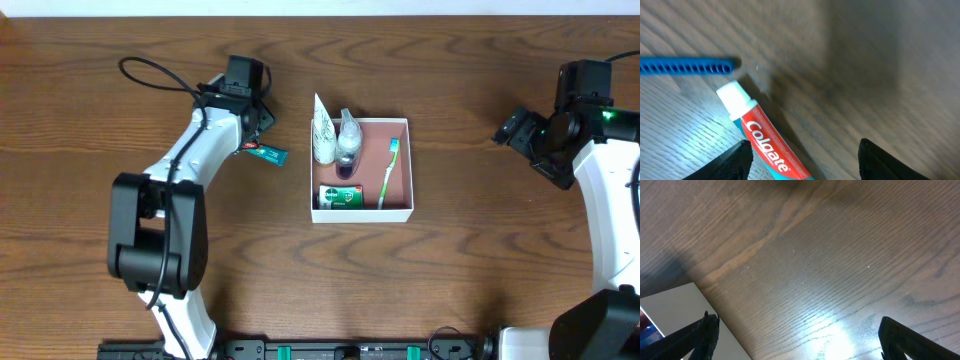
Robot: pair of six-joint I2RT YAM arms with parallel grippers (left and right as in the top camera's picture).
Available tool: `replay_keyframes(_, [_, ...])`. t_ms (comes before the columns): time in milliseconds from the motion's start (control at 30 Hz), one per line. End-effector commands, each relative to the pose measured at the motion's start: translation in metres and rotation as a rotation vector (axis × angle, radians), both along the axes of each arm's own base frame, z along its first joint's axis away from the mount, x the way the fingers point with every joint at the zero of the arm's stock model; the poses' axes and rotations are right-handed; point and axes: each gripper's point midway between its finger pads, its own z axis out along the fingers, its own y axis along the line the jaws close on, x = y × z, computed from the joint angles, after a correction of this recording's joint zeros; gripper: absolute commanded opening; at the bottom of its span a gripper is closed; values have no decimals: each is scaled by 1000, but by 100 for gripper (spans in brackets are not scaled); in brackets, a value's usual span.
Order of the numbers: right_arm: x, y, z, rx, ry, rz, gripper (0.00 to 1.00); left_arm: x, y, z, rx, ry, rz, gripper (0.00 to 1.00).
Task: Pack container
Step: 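Reach the left gripper to the Colgate toothpaste tube and grasp it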
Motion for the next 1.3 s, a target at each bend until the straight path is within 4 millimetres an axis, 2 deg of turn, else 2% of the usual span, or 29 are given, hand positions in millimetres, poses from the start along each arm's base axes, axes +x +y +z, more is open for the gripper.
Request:
replay_keyframes(0, [0,-2,0,-5,3,8,99,-3,-2,-18,-28,40,83,68])
replay_keyframes(133, [0,-2,0,-5,3,8,99,-12,0,-33,-22,91,104,68])
replay_keyframes(333, [0,-2,0,-5,3,8,99,-16,0,-36,-20,111,103,68])
replay_keyframes(567, [0,-2,0,-5,3,8,99,-34,-13,-50,-89,200,78,68])
replay_keyframes(667, [0,-2,0,-5,3,8,99,-46,-14,-58,-97,263,76,62])
replay_keyframes(700, [0,-2,0,-5,3,8,99,-50,-13,-60,-93,280,77,58])
replay_keyframes(767, [0,-2,0,-5,3,8,99,-57,-12,-62,-83,309,67,43])
replay_keyframes(900, [0,-2,0,-5,3,8,99,-60,-11,-62,-72,325,32,31])
replay_keyframes(1100, [0,-2,0,-5,3,8,99,-66,-10,-63,-37,355,-86,30])
replay_keyframes(1200, [0,-2,0,-5,3,8,99,-71,-9,-63,-5,383,-208,30])
replay_keyframes(1267, [0,-2,0,-5,3,8,99,-75,-8,-63,6,401,-254,27])
